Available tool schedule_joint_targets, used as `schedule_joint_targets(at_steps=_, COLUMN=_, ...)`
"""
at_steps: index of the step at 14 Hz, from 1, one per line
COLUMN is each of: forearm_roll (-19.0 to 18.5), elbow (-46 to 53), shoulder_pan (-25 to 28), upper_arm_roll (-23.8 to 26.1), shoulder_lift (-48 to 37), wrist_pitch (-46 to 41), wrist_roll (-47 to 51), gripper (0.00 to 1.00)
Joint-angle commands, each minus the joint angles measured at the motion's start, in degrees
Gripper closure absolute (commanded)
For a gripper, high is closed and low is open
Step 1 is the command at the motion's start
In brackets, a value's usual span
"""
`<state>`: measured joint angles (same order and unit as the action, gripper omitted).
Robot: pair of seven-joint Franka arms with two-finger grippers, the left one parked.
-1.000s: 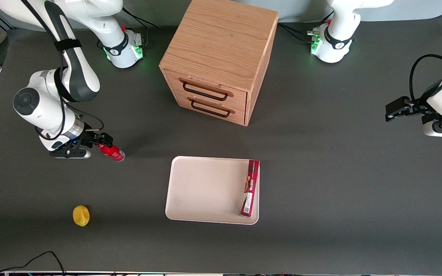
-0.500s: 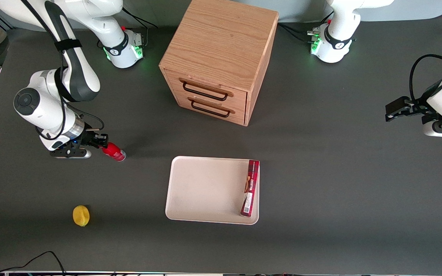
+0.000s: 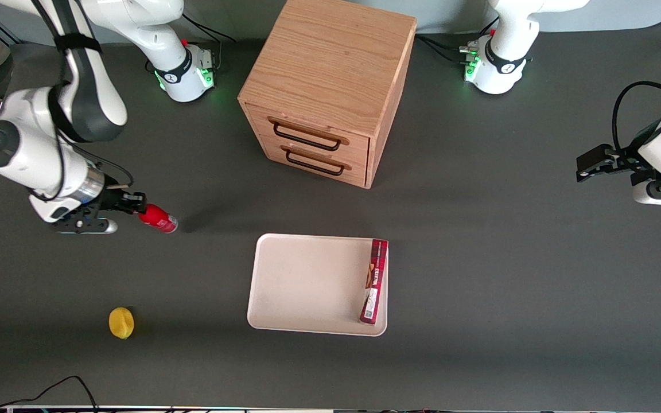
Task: Place coke bottle on tray
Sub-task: 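Close the right gripper on the bottle cap and lift it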
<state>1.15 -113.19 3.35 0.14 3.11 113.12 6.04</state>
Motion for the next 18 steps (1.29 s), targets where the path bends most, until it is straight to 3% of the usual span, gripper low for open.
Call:
schedule_joint_targets(at_steps=1, forearm_roll=-0.09, elbow=13.66, shoulder_pan=-0.71, upper_arm_roll=0.21, shoulder_lift=0.67, wrist_pitch=-13.59, wrist_roll=0.37, gripper=1.0)
schedule_joint_targets(at_steps=6, forearm_roll=0.0, elbow=30.9, shoulder_pan=-0.54, upper_arm_roll=-0.05, shoulder_lift=4.26, wrist_pitch=-28.64, wrist_roll=1.33, gripper=1.0)
schedule_joint_targets(at_steps=10, forearm_roll=0.34, elbow=42.42, shoulder_pan=1.3, upper_arm_roll=0.38, shoulder_lift=13.31, wrist_pitch=-31.46, wrist_roll=10.72, gripper=1.0)
schedule_joint_targets(at_steps=12, forearm_roll=0.26, elbow=46.11, shoulder_pan=6.73, upper_arm_roll=0.21, shoulder_lift=16.13, wrist_pitch=-31.74, wrist_roll=16.78, gripper=1.0)
schedule_joint_targets(at_steps=18, forearm_roll=1.66, elbow=53.78, shoulder_pan=13.78, upper_arm_roll=0.65, shoulder_lift=25.27, wrist_pitch=-26.49, wrist_roll=31.22, gripper=1.0)
